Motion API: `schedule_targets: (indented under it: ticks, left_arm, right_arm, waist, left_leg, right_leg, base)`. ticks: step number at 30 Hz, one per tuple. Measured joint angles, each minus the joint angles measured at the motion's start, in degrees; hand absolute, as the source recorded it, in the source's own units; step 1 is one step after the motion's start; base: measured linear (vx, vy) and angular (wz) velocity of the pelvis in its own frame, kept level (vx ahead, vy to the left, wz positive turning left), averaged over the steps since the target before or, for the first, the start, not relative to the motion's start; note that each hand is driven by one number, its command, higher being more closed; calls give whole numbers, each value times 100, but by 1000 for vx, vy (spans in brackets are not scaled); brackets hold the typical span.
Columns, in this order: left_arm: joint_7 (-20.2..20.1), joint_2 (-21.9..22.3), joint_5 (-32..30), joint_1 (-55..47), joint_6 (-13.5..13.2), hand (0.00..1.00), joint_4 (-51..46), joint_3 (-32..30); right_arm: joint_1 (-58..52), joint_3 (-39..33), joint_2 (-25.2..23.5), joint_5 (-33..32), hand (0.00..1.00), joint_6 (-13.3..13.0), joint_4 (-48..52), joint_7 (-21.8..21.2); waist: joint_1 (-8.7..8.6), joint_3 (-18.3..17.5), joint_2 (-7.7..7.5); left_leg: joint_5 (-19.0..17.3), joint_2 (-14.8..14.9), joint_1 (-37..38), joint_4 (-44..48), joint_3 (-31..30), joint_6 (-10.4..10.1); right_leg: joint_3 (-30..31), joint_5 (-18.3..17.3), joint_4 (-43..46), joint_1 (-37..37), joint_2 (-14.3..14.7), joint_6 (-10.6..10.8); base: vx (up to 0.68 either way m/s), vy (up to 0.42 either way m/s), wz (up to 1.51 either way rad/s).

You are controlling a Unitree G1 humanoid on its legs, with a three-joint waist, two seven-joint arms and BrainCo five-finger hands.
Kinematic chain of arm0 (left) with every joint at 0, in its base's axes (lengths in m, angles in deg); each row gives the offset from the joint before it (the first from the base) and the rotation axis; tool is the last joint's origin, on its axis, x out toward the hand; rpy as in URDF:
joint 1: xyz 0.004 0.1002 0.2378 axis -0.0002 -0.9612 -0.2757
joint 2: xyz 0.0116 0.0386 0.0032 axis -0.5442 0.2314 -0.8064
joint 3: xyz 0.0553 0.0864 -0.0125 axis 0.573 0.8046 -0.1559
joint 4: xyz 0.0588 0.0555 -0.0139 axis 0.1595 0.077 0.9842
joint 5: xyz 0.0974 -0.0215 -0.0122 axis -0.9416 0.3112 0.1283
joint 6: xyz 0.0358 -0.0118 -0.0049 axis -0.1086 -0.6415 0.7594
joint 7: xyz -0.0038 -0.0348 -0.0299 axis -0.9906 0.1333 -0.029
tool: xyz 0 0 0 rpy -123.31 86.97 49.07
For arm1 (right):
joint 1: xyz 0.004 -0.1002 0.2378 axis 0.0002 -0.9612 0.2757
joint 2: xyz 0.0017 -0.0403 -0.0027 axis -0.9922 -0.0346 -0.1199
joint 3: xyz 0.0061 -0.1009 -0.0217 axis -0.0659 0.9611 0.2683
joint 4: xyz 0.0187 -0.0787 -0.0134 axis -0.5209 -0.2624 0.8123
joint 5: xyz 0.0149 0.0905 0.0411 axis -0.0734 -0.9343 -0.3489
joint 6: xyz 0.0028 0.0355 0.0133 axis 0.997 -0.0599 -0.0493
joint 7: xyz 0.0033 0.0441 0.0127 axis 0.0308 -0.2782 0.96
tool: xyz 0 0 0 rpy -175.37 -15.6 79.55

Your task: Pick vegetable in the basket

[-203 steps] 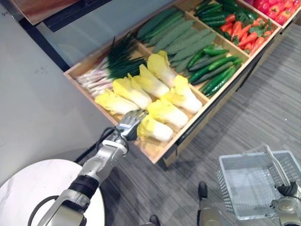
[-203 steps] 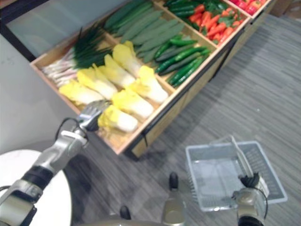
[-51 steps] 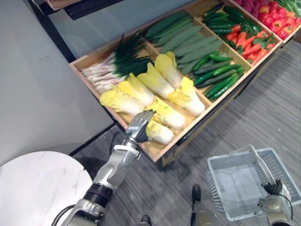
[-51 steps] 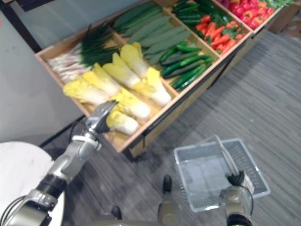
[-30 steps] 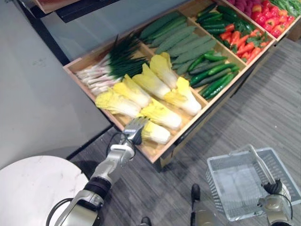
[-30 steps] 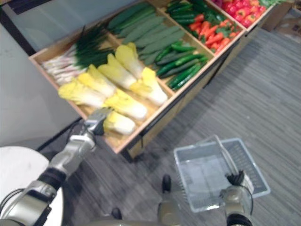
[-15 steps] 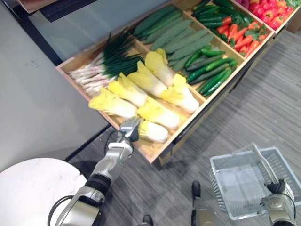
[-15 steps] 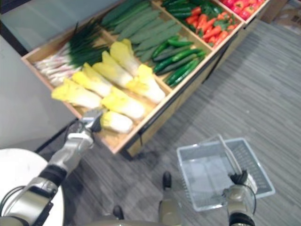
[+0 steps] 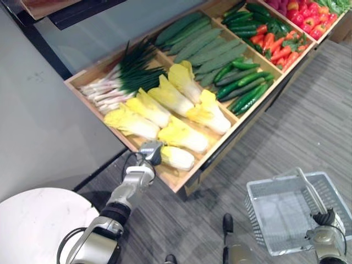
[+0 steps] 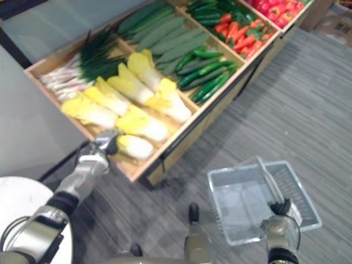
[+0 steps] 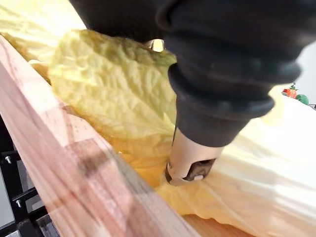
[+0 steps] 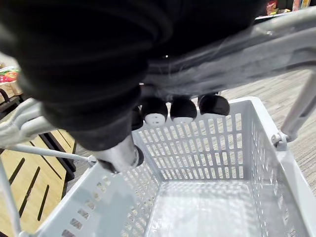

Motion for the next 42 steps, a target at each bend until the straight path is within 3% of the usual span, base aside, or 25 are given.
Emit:
schedule_targets:
  ticks: [10,24,36,42]
  left_arm:
    - [9,0,63,-91,-10,100,-73,-65]
    - [59,-65,516,-642,-127,100,-1538,-542]
    - [69,-51,528,-819,-168,100,-2356,-735]
    - [125,131,964,-869,-176,100,-2949,-765]
  right_arm:
    - [-1,109,-6,6,100,4,0,0]
    - [-21,113,-32,10,100,4,0,0]
    - [-35,147,-140,18,100,-4,1,-3]
    - [-64,141,-140,17,100,-6,10,-4]
  waist:
    - [-2,-1,2]
    - [18,-1,3]
    - [36,-1,3]
    - [82,-4,-1]
  left_leg:
    - [3,5,45,-27,0,1]
    - [49,-89,105,-108,-108,58]
    - [58,-94,146,-132,-170,69]
    - [87,-117,149,-176,-182,76]
  right_leg:
    - [-28,0,0,34,4,1]
    - [-184,1,-1,133,-104,3]
    - [-251,1,-3,203,-115,3]
    - [-245,23,1,201,-131,26]
  base:
    - [0,0,0]
    - [17,2,4]
    - [3,0,3]
    - [7,1,1]
